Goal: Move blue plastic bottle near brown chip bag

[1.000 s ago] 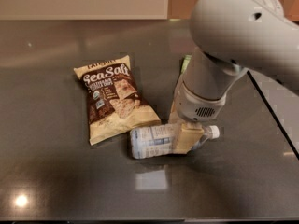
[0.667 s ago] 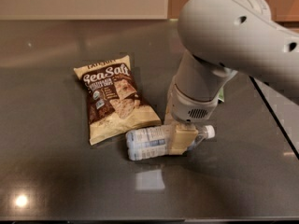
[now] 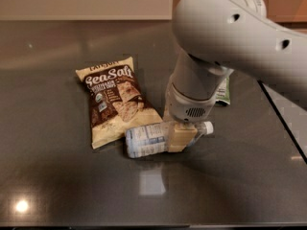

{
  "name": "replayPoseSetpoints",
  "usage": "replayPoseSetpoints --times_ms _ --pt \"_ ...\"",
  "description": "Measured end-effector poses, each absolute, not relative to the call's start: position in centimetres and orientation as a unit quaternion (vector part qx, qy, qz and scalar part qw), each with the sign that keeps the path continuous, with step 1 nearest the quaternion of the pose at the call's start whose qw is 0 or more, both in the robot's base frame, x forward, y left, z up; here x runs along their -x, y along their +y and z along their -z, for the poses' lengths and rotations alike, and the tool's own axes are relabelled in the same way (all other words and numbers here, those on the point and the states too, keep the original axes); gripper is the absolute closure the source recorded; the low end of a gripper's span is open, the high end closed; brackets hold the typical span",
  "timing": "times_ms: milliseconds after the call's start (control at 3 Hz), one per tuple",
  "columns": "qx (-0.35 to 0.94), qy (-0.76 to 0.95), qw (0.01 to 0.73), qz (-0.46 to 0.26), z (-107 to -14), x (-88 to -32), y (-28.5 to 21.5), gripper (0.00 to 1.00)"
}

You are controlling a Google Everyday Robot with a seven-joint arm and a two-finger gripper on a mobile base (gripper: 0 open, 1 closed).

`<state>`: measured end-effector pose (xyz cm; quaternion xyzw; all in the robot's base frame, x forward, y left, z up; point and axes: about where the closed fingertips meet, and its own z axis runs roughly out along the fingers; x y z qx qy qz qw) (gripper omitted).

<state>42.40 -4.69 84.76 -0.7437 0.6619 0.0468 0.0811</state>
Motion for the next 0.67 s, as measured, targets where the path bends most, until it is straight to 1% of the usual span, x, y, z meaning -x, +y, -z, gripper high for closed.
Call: replayPoseSetpoints --times_ms 333,667 --pt "0.744 0.661 0.082 -0.046 -84.84 -42.36 -4.63 0.00" --pt "0.744 0.661 0.082 -0.046 -84.85 -42.36 -4.63 0.00"
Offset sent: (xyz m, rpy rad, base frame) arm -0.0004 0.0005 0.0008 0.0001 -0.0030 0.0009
